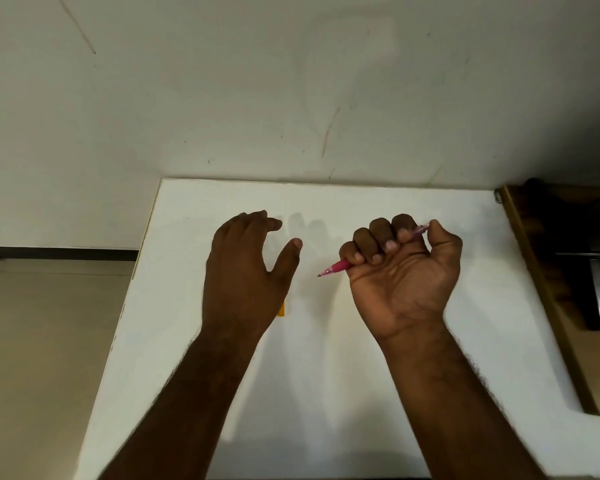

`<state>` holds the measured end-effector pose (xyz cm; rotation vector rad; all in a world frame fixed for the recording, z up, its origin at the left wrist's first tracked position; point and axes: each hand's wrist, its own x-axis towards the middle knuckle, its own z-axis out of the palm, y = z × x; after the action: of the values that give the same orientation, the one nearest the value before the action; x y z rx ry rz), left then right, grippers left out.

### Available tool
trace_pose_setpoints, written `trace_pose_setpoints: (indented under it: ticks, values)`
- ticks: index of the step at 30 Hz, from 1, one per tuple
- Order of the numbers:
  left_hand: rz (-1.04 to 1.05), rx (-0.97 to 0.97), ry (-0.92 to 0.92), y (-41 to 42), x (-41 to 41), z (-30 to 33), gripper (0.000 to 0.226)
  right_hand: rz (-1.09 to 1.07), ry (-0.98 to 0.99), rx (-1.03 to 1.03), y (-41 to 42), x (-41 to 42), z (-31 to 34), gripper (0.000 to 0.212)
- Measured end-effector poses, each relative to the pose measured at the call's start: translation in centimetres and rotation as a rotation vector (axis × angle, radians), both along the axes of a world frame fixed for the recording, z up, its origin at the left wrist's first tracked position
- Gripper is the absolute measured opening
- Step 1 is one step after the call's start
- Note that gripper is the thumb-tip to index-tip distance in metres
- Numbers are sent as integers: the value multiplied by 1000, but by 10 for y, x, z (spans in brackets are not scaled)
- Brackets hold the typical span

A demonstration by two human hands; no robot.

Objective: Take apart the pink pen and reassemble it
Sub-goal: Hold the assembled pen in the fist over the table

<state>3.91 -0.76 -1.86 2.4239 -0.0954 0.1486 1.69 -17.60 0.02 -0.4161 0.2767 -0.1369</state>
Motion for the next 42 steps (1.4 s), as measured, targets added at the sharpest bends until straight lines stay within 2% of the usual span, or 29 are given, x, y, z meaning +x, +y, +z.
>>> trace_pose_setpoints:
  ticks: [4,8,12,24,42]
  values:
    - [-21,37,-3,-2,-1,0,42,-8,6,11,-1,0,-3,46]
    - [-25,50,2,-3,-3,2,42,-8,3,-2,-4,0,-2,36]
    - [-20,37,11,-5,-5,5,41,2,19,4,-4,-1,-2,46]
    - [-84,101,-73,-2,-3,5,34,-9,23,-25,-2,-1,-1,45]
    - [-112,76,-18,0,-3,0,29,39,34,-64,-2,-2,-3,44]
